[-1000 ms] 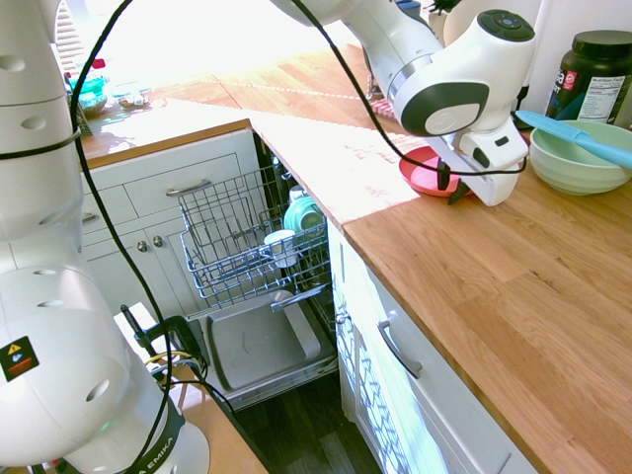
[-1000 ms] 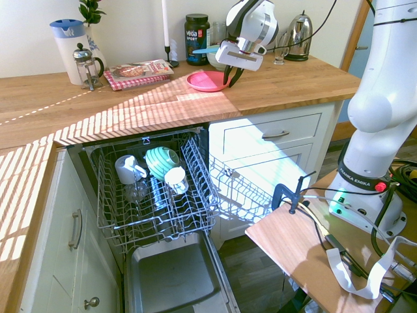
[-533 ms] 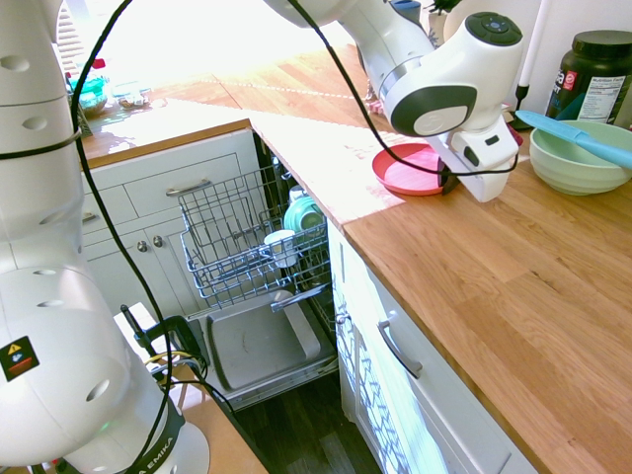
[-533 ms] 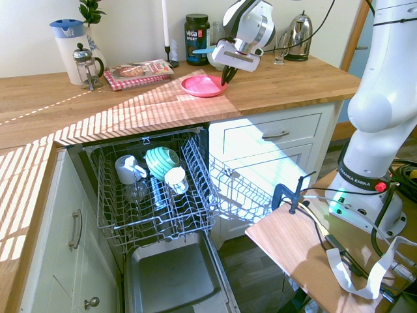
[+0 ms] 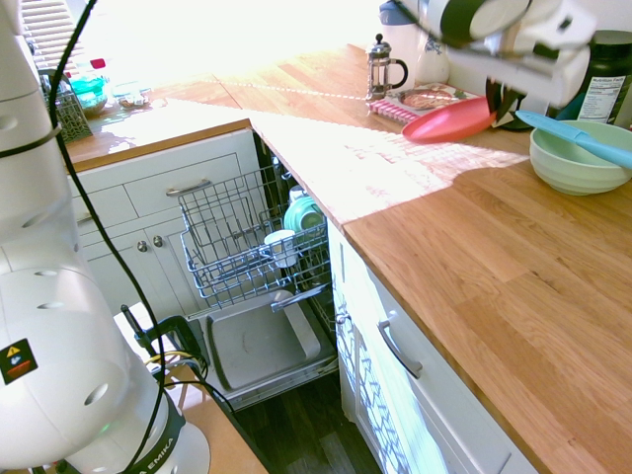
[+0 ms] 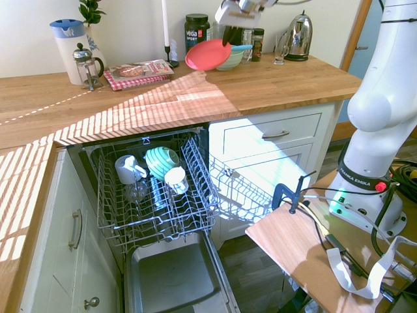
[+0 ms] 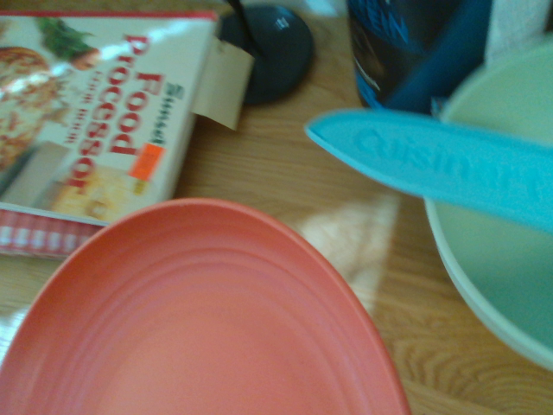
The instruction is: Put the plate in the dishwasher
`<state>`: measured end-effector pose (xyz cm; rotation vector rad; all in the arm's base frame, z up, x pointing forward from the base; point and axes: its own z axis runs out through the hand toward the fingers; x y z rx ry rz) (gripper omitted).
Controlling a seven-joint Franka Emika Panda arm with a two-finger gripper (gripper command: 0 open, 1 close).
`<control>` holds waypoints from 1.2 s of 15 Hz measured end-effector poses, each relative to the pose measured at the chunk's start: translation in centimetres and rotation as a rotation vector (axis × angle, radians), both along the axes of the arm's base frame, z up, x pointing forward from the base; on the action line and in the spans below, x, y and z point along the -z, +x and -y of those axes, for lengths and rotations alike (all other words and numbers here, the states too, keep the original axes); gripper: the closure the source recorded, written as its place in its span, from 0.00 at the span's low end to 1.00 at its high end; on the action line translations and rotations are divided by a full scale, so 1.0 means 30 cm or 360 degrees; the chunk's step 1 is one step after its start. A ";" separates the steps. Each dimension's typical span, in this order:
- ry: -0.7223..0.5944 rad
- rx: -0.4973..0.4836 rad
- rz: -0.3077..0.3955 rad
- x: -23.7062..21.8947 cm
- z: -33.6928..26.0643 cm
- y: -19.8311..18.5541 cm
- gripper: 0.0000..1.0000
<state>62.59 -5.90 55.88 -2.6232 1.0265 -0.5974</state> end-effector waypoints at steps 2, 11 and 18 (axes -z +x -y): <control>-0.0186 -0.0135 0.0057 -0.199 -0.328 -0.053 1.00; -0.1042 -0.0793 0.0215 0.511 -1.641 -0.809 1.00; -0.1761 -0.1103 0.0477 1.047 -1.940 -0.639 1.00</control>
